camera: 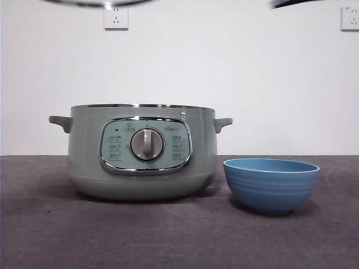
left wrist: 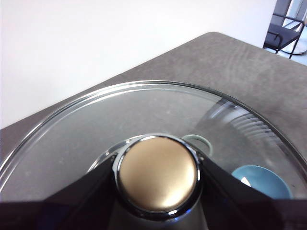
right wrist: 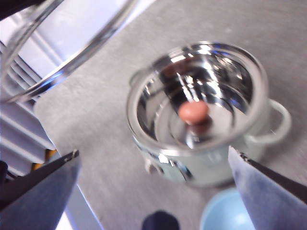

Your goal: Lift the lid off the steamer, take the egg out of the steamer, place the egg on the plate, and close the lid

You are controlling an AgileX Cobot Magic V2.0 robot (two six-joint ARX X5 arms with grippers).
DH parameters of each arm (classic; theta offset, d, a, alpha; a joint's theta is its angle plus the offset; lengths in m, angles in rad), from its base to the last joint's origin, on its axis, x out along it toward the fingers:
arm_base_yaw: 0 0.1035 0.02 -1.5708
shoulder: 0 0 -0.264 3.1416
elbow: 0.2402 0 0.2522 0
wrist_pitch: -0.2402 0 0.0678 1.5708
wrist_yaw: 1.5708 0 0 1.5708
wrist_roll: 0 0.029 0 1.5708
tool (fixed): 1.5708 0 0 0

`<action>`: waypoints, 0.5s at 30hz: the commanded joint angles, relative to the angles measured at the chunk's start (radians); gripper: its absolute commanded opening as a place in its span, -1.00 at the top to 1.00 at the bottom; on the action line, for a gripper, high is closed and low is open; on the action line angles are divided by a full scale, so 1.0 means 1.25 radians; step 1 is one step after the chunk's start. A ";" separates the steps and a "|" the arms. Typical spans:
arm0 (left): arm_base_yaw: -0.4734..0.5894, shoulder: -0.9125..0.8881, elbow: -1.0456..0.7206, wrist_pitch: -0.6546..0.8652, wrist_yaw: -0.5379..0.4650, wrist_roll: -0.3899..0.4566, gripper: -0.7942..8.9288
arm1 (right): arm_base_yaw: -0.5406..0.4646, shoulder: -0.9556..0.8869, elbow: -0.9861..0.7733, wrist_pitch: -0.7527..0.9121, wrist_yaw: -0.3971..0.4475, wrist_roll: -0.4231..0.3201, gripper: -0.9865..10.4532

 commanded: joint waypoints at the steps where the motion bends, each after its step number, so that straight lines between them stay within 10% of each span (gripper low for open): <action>1: 0.000 -0.060 0.019 0.005 -0.005 -0.002 0.85 | 0.048 0.052 0.002 0.075 0.028 0.048 -0.09; 15: 0.000 -0.234 0.019 -0.155 -0.039 -0.005 0.85 | 0.227 0.354 0.143 0.213 0.311 0.038 -0.10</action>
